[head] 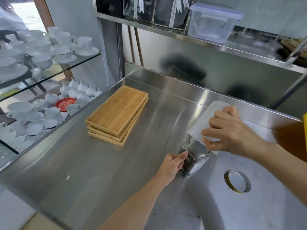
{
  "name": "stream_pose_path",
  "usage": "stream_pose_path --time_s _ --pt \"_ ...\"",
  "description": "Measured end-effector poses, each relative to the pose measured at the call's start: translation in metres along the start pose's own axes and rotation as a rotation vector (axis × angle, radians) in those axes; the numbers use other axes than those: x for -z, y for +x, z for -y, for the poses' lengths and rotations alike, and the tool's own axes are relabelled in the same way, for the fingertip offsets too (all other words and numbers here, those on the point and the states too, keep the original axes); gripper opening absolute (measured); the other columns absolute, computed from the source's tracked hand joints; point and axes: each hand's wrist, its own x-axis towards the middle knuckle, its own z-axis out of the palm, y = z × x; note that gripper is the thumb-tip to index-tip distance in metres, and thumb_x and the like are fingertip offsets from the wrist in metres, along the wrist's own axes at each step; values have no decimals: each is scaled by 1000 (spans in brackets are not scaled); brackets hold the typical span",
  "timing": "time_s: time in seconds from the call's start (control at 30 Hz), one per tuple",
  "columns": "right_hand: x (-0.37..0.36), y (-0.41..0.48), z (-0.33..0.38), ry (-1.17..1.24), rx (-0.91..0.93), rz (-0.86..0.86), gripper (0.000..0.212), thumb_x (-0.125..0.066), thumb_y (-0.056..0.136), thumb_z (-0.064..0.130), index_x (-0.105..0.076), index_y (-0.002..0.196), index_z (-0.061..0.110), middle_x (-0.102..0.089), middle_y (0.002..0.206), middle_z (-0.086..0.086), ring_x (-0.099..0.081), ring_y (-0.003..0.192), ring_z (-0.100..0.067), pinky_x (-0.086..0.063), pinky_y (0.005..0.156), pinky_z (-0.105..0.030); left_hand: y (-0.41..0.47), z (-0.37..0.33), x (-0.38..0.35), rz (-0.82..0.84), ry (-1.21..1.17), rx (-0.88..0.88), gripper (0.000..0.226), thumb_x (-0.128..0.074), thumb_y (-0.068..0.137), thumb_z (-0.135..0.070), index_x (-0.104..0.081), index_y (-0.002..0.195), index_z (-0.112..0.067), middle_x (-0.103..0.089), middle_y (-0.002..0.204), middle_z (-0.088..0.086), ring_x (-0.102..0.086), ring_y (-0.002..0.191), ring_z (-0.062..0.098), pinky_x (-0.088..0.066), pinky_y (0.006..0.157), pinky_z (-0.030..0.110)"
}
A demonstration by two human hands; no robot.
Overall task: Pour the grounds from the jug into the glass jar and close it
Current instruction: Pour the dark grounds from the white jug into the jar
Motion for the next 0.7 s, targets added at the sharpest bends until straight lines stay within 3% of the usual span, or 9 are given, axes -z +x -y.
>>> stream_pose_path --time_s 0.47,0.7 --pt "2 -10 5 -37 9 -19 19 -55 79 18 -65 65 11 -47 59 -8 -30 69 -21 -28 70 -38 1 0 -1 -1 -7 1 59 -53 96 -26 -29 42 -22 -28 39 -10 -22 42 11 -22 49 26" --pt "2 -13 5 57 -118 -35 25 -55 78 23 -67 62 8 -47 52 -9 -30 65 -21 -26 69 -34 0 -1 -1 9 21 -6 57 -51 97 -26 -29 45 -19 -28 35 -10 -24 41 9 -23 50 26"
